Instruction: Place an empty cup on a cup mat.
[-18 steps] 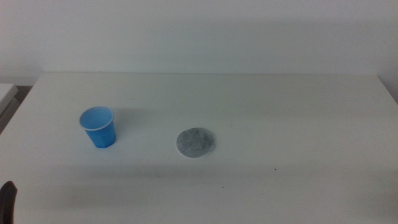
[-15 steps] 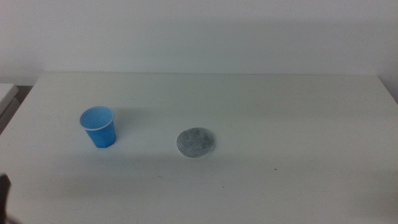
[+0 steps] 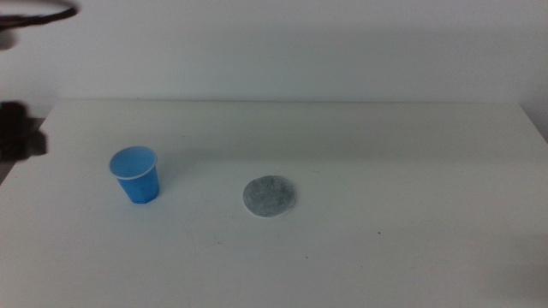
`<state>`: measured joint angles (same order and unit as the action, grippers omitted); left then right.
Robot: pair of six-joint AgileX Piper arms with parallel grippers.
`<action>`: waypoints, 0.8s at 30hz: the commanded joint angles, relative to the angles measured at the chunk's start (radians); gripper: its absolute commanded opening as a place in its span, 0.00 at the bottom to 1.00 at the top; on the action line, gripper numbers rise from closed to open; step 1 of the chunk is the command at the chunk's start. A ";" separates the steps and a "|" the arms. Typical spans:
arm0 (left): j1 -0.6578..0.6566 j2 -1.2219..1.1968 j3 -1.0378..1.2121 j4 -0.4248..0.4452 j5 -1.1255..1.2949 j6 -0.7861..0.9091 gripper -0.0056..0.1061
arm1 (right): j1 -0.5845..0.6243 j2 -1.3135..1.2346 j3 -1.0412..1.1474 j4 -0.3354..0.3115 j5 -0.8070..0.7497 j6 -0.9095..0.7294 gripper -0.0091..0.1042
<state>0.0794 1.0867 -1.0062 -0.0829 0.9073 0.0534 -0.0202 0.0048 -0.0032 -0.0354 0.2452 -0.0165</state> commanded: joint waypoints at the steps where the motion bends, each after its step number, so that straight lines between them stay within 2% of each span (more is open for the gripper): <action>1: 0.004 0.140 -0.120 -0.018 0.088 0.014 0.89 | 0.001 -0.005 0.003 -0.003 -0.007 -0.004 0.90; 7: -0.020 0.438 -0.315 -0.024 0.133 0.007 0.89 | 0.001 -0.005 0.003 -0.003 -0.007 -0.004 0.90; 13: -0.035 0.637 -0.428 -0.032 0.126 -0.002 0.89 | 0.001 -0.005 0.003 -0.003 -0.007 -0.004 0.90; 21: -0.043 0.825 -0.463 -0.043 0.042 0.026 0.89 | 0.001 -0.005 0.003 -0.003 -0.007 -0.004 0.90; 24: -0.050 0.861 -0.463 -0.043 0.033 0.028 0.85 | 0.001 -0.005 0.003 -0.003 -0.007 -0.004 0.90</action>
<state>0.0377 1.9385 -1.4632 -0.1167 0.9530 0.0757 -0.0202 0.0048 -0.0032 -0.0354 0.2452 -0.0165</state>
